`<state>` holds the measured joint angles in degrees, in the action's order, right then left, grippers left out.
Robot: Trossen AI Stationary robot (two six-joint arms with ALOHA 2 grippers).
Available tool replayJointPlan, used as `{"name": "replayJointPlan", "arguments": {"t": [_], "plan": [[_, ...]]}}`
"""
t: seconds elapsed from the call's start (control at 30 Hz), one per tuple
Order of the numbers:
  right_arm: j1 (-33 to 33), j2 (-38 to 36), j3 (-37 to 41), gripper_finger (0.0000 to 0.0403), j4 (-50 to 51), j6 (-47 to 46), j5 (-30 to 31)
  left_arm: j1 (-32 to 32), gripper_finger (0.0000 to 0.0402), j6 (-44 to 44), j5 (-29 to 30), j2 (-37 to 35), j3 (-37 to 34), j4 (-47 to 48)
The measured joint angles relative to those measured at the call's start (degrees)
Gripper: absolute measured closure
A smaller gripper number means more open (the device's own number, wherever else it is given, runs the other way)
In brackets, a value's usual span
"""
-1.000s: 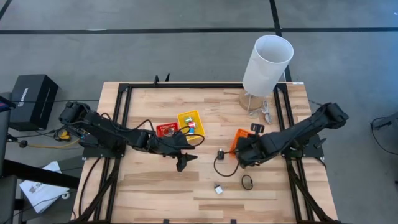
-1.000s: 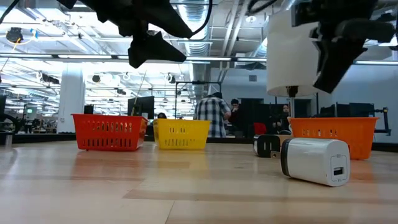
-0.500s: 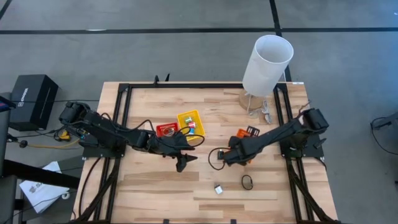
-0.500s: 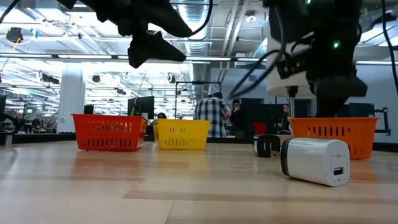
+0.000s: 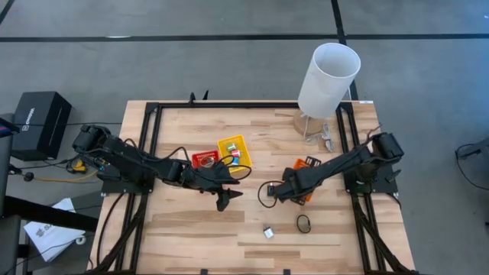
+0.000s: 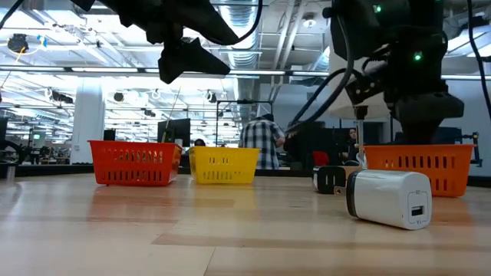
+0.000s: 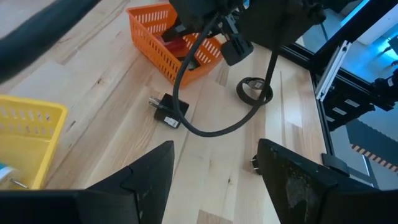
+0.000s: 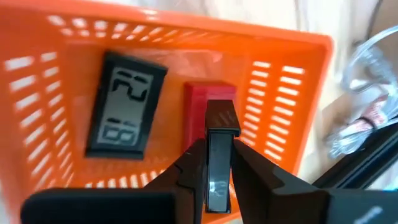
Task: Pick & Place Office items
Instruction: Put the black digital clock into the orange bin, then put the black wrist watch into the red bin
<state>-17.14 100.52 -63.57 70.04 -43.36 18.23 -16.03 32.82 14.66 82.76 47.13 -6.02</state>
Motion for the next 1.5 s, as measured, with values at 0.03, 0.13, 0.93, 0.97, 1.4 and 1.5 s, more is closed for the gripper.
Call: {"name": "replayJointPlan", "arguments": {"t": [0.03, 0.13, 0.93, 0.97, 1.4, 1.5], "plan": [[0.1, -0.3, 0.0, 0.0340, 0.0, 0.0, -1.0, 0.0, 0.0175, 0.0, 0.0, 0.0, 0.0, 0.0], [0.5, -1.2, 0.0, 0.0328, 0.2, 0.0, -4.2, 0.0, 0.0175, 0.0, 0.0, 0.0, 0.0, 0.0], [-4.0, -1.6, -20.2, 0.0203, 15.0, 5.2, -7.5, 0.0, 0.0175, 0.0, 0.0, 0.0, 0.0, 0.0], [-5.1, -1.6, -21.5, 0.0202, 14.7, 5.3, -7.7, 0.0, 0.0175, 0.0, 0.0, 0.0, 0.0, 0.0], [-21.2, -1.0, -22.9, 0.0205, -4.4, -3.5, -15.3, -0.1, 0.0175, 0.0, 0.0, 0.0, 0.0, 0.0], [-23.0, -0.8, -21.5, 0.0205, -8.1, -5.4, -15.5, -0.1, 0.0175, 0.0, 0.0, 0.0, 0.0, 0.0]]}}
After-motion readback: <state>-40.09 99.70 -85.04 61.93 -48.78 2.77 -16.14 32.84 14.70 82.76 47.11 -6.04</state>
